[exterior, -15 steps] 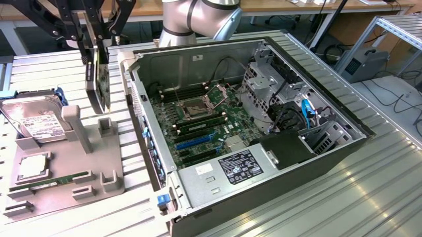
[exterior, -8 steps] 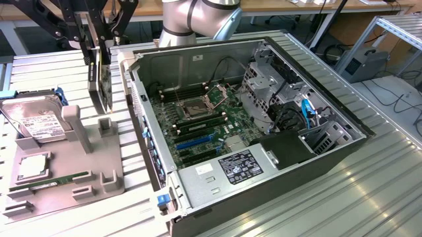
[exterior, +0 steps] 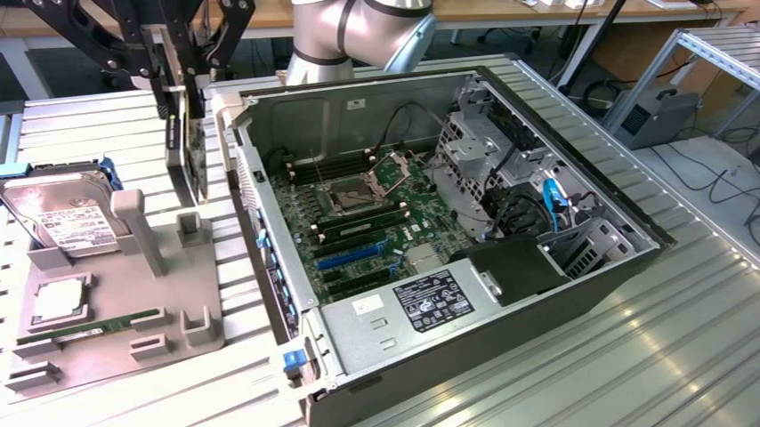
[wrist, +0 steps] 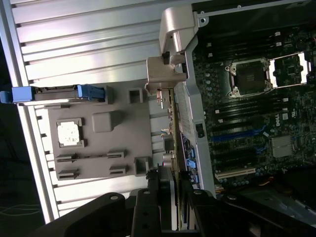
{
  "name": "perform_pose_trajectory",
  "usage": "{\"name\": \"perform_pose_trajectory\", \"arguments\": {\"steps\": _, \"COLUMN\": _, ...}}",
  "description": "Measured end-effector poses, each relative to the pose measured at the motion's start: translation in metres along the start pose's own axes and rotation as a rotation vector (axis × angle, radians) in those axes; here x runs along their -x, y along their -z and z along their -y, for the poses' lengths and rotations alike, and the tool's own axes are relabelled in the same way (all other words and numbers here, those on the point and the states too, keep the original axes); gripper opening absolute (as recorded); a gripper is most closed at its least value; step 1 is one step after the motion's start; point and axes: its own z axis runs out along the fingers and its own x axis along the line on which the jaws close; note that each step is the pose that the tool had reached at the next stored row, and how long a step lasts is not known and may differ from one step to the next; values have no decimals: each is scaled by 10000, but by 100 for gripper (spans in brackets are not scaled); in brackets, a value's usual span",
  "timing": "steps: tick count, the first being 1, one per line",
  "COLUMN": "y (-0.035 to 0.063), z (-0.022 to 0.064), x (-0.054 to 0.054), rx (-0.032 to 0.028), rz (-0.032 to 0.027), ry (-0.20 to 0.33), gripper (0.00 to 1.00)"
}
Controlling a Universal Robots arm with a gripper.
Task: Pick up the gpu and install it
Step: 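Pick up the gpu and move the gpu toward the slot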
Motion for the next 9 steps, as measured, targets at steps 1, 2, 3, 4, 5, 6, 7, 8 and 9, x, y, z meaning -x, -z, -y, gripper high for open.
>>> {"name": "perform_pose_trajectory", "arguments": {"steps": 1, "y": -2, "z": 0, "x": 4, "rx": 0, "rz": 0, "ry": 0, "gripper": 28}}
{"name": "perform_pose_trajectory", "arguments": {"steps": 2, "y": -4, "z": 0, "x": 7, "rx": 0, "rz": 0, "ry": 1, "gripper": 28}}
{"name": "perform_pose_trajectory", "arguments": {"steps": 3, "y": -7, "z": 0, "x": 10, "rx": 0, "rz": 0, "ry": 0, "gripper": 28}}
{"name": "perform_pose_trajectory", "arguments": {"steps": 4, "y": -9, "z": 0, "x": 13, "rx": 0, "rz": 0, "ry": 0, "gripper": 28}}
{"name": "perform_pose_trajectory", "arguments": {"steps": 5, "y": -11, "z": 0, "x": 15, "rx": 0, "rz": 0, "ry": 0, "gripper": 28}}
{"name": "perform_pose_trajectory", "arguments": {"steps": 6, "y": -13, "z": 0, "x": 18, "rx": 0, "rz": 0, "ry": 0, "gripper": 28}}
{"name": "perform_pose_trajectory", "arguments": {"steps": 7, "y": -15, "z": -1, "x": 21, "rx": -1, "rz": -1, "ry": 0, "gripper": 28}}
{"name": "perform_pose_trajectory", "arguments": {"steps": 8, "y": -18, "z": -1, "x": 24, "rx": 0, "rz": -1, "ry": 0, "gripper": 28}}
{"name": "perform_pose_trajectory", "arguments": {"steps": 9, "y": -20, "z": -1, "x": 26, "rx": 0, "rz": 0, "ry": 0, "gripper": 28}}
